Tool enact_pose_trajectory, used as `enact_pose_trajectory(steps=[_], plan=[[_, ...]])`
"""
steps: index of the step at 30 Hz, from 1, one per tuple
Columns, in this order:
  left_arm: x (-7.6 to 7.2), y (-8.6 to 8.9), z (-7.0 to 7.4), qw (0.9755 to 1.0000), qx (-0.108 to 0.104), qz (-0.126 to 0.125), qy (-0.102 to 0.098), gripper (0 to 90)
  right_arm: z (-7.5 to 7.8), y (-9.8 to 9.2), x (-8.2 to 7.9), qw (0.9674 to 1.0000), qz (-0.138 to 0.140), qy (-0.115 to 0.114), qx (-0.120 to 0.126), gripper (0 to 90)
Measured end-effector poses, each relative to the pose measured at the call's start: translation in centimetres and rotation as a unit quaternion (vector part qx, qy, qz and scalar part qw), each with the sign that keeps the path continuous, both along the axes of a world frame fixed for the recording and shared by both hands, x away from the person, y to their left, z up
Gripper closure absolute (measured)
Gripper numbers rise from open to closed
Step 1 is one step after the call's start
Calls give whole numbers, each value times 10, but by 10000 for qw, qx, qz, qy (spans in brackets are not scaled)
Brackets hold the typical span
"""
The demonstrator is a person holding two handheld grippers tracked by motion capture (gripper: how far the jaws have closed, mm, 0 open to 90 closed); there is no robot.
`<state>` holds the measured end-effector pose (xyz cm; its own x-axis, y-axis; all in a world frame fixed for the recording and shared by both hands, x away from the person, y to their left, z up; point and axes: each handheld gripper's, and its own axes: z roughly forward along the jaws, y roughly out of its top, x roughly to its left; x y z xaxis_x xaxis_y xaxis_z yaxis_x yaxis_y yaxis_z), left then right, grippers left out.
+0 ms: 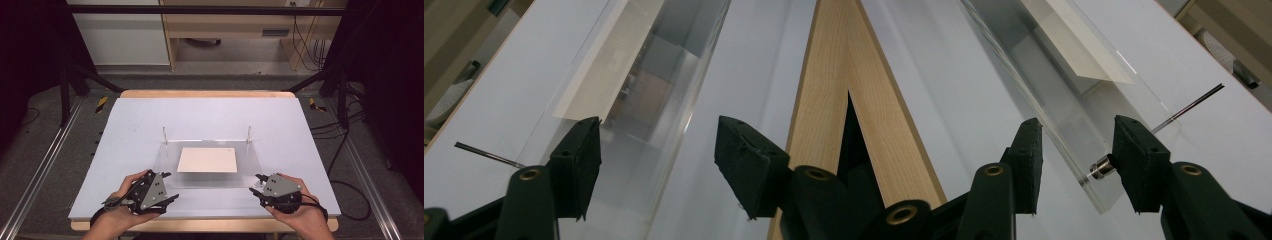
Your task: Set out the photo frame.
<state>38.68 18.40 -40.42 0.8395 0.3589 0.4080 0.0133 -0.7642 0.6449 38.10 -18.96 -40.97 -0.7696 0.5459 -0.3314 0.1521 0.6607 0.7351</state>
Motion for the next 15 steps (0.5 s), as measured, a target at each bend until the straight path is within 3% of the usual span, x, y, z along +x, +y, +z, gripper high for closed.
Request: enact_pose_trajectory(steps=[4,9,12,15], plan=[[3,-1,-2,10000,60,32,-61,416,6,0,4,9999,-12,90,46,560],[7,1,0,9992,82,309,-226,547,11,0,7,9999,-22,159,45,560],[9,2,1,9989,44,403,-257,577,13,-1,8,9998,-25,179,87,560],[6,-1,5,9977,97,513,-426,609,15,-2,9,9997,-36,171,164,559]])
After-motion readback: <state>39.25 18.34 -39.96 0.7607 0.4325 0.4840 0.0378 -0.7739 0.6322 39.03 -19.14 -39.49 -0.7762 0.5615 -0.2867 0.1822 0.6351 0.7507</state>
